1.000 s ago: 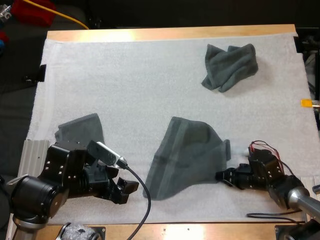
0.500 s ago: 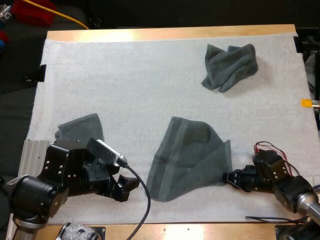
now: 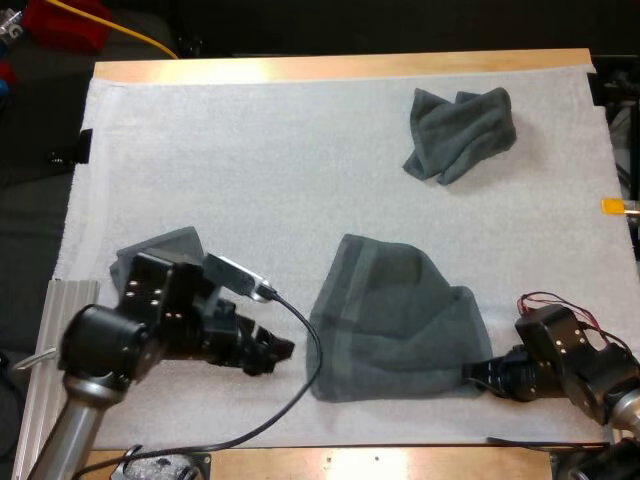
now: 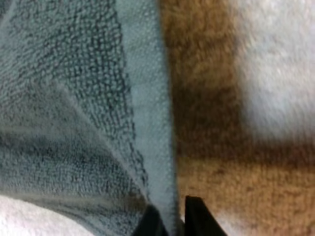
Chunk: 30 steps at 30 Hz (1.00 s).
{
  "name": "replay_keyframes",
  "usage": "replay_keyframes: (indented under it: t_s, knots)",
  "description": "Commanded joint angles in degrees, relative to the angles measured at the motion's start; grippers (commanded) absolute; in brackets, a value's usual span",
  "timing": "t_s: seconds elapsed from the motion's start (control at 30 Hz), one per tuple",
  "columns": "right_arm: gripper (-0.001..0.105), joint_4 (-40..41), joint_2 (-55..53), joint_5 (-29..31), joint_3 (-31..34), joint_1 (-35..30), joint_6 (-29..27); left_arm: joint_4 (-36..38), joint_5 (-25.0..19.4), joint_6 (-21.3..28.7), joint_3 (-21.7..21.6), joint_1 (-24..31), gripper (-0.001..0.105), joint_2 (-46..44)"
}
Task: Pick towel from pile, fold and stack
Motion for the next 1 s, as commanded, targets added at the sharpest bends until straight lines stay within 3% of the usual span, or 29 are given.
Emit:
replay_keyframes:
  t_s: [0.0,0.27,0.47,0.7,0.97]
  knots:
    - [0.002,1.79,-0.21,0.32,-0.31,0.17,-0.54,-0.03,0.73,-1.1,1.37,-1.24,0.068,0.29]
    - [0.002,1.8,-0.21,0.32,-0.31,0.17,-0.68,-7.74,0.73,-10.21,11.59,-8.75,0.068,0.45]
    - [0.002,1.8,-0.21,0.21,-0.31,0.17,-0.68,-16.2,1.59,-16.33,16.08,-9.54,0.068,1.33]
    - [0.002,1.8,-0.21,0.21,-0.31,0.17,-0.68,-19.42,5.31,-17.47,17.1,-9.54,0.068,9.93]
    - [0.002,1.8,-0.21,0.09,-0.31,0.17,-0.68,-22.45,5.8,-17.61,17.1,-9.54,0.068,22.08]
